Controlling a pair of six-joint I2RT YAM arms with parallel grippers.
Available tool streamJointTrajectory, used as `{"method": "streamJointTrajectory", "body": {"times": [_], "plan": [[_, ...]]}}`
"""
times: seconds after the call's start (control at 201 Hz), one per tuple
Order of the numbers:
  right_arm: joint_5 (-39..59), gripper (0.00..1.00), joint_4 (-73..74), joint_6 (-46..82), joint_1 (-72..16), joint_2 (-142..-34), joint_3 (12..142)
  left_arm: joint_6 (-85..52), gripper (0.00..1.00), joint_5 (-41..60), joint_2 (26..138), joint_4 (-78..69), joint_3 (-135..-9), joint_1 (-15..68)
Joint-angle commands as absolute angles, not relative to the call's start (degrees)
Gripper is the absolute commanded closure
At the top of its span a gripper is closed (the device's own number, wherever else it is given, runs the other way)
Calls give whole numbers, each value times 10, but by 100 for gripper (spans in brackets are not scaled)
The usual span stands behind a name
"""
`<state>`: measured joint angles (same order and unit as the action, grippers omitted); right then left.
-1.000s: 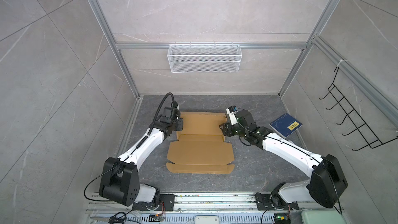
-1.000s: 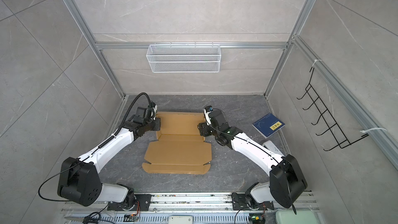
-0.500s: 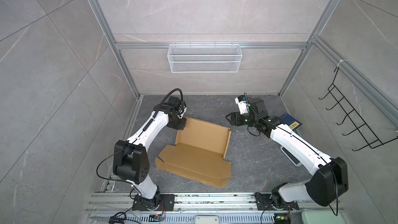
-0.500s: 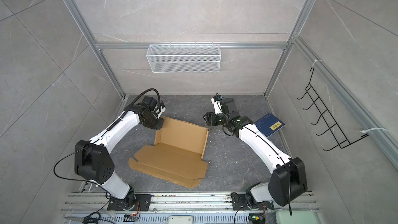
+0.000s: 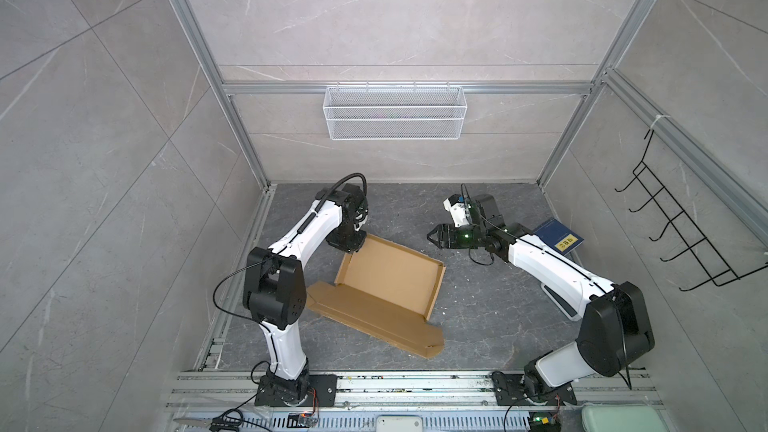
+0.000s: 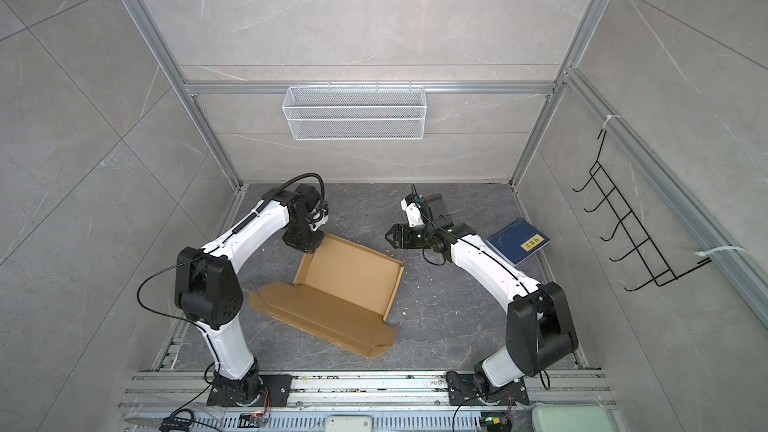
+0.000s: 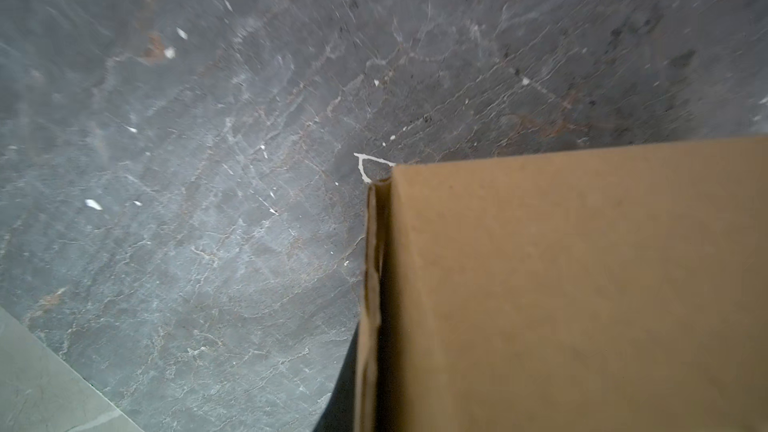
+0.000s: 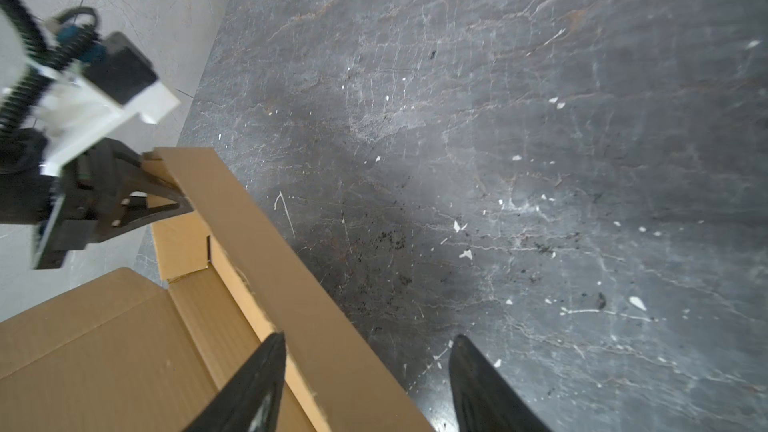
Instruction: Fold the paper box
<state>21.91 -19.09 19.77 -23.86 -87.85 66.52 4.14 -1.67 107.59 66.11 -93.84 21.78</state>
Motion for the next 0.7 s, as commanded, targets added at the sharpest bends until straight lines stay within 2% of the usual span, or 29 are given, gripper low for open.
{"method": "streamJointTrajectory", "body": {"times": [0.0, 0.189, 0.468, 0.692], "plan": [[232, 35, -168, 211, -237, -879, 649, 49, 96, -29, 1101, 695, -978, 221], [228, 36, -159, 211, -238, -878, 638, 58, 92, -41, 1157, 715, -1037, 228], [226, 37, -162, 202, -240, -890, 633, 60, 71, -45, 1217, 721, -1104, 229], [223, 37, -170, 194, -240, -893, 636, 61, 63, -44, 1233, 719, -1130, 228]]}}
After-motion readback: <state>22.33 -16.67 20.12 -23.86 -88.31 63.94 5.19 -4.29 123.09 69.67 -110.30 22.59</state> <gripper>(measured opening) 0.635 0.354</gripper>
